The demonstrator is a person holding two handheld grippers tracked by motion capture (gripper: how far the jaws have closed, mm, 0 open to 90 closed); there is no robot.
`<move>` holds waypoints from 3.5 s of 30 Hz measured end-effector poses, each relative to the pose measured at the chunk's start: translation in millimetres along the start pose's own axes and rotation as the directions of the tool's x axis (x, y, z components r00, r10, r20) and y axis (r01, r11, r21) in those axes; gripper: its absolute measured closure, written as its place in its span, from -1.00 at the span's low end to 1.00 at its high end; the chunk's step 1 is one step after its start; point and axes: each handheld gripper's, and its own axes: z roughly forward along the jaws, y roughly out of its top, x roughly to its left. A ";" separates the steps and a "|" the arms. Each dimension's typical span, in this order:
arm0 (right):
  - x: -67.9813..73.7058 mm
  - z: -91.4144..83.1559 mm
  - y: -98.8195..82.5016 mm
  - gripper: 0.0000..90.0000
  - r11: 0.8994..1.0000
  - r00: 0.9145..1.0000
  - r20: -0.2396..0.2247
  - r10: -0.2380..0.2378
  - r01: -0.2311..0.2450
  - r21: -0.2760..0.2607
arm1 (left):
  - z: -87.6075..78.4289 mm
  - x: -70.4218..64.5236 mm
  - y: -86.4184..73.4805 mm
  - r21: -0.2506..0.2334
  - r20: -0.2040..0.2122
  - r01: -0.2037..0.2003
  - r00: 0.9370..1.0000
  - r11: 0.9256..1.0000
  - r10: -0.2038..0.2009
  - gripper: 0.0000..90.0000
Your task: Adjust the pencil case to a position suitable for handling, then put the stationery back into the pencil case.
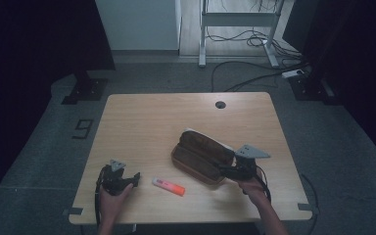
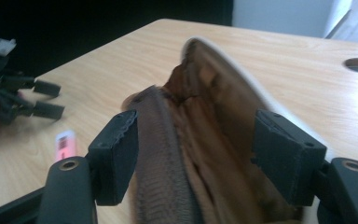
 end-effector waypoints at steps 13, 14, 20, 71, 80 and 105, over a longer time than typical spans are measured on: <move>21.4 20.1 -8.3 -0.24 0.998 0.997 -0.070 -0.028 0.031 0.048 | 0.0 0.0 0.0 0.000 0.000 0.000 1.000 1.000 0.000 -0.65; 22.5 20.9 -8.7 -0.24 0.998 0.997 -0.071 -0.028 0.032 0.049 | 0.0 0.0 0.0 0.000 0.000 0.000 1.000 1.000 0.000 -0.65; 31.9 28.0 -11.8 -0.24 0.997 0.995 -0.092 -0.036 0.042 0.062 | 0.0 0.0 0.0 0.000 0.000 0.000 1.000 1.000 0.000 -0.65; 101.0 75.3 -40.3 0.03 0.955 0.947 -0.285 -0.147 0.211 0.208 | 0.1 0.0 0.2 0.001 0.001 0.000 1.000 1.000 0.000 -0.65; 110.1 82.9 -50.0 0.05 0.932 0.940 -0.277 -0.197 0.267 0.244 | 0.1 0.1 0.2 0.001 0.001 0.000 1.000 1.000 0.000 -0.65; 110.7 89.1 -59.9 0.44 0.912 0.947 -0.215 -0.238 0.294 0.287 | 0.3 0.0 0.3 0.001 0.001 0.000 1.000 1.000 0.000 -0.65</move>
